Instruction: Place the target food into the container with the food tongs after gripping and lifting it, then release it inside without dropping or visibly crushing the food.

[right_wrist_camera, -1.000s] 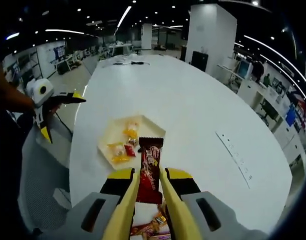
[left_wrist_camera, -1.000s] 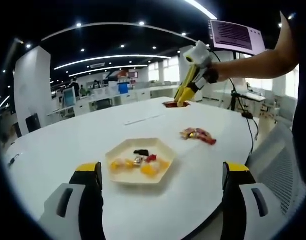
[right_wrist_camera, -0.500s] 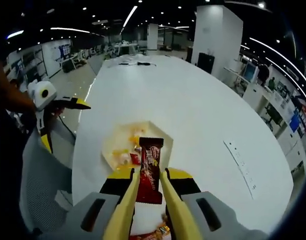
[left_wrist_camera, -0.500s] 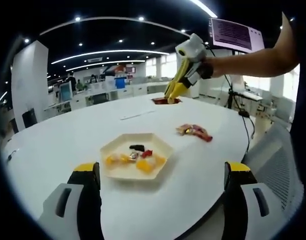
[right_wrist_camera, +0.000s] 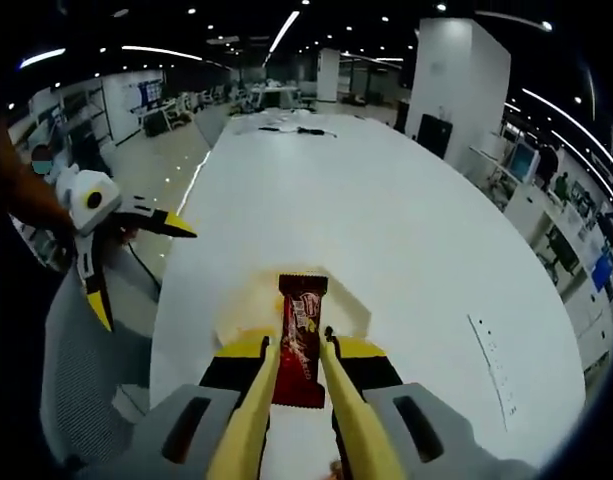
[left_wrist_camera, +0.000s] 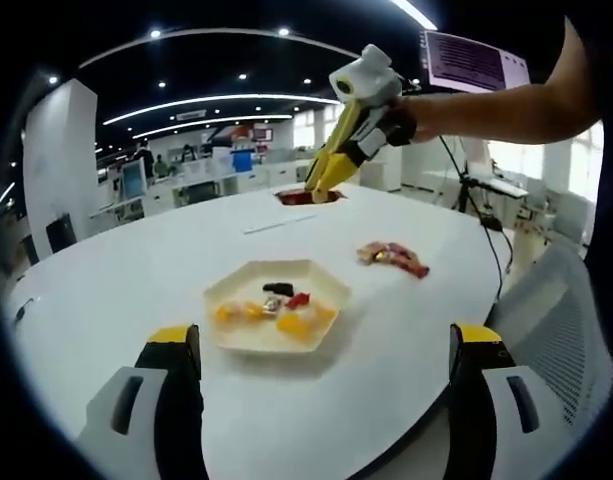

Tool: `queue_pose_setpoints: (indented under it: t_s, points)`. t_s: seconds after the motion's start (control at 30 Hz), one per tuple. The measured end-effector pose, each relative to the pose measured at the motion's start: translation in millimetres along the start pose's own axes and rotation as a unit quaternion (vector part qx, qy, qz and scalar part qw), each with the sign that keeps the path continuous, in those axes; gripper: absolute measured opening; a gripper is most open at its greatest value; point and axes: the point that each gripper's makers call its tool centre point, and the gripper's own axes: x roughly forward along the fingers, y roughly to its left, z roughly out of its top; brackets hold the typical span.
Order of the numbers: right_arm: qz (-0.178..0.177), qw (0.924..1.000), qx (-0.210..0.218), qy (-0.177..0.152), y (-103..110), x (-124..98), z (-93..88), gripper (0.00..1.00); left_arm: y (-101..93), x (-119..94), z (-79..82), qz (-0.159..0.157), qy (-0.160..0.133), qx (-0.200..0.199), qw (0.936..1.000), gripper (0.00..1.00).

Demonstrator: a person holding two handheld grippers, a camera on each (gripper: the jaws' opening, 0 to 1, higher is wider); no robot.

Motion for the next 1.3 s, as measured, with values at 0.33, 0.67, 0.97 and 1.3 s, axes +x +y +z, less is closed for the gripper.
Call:
queue_pose_setpoints:
  t_s: [0.33, 0.67, 0.97, 1.3]
  points:
    - [0.010, 0.9999, -0.011, -0.003, 2.2, 18.2, 18.0, 0.23, -3.4, 1.6, -2.9, -0.004, 0.003, 0.015, 0.9999, 0.99]
    - [0.018, 0.9995, -0.023, -0.005, 7.7, 36.2, 38.9, 0.23, -4.9, 2.0, -2.5, -0.010, 0.000, 0.010, 0.9999, 0.99]
    - [0.030, 0.9989, -0.036, -0.001, 15.8, 51.4, 51.8, 0.23, -3.7, 1.6, -2.3, -0.008, -0.002, 0.009, 0.9999, 0.99]
    - [0.031, 0.9989, -0.036, 0.000, 18.7, 57.2, 54.1, 0.23, -4.7, 1.8, -2.1, -0.013, -0.003, 0.007, 0.9999, 0.99]
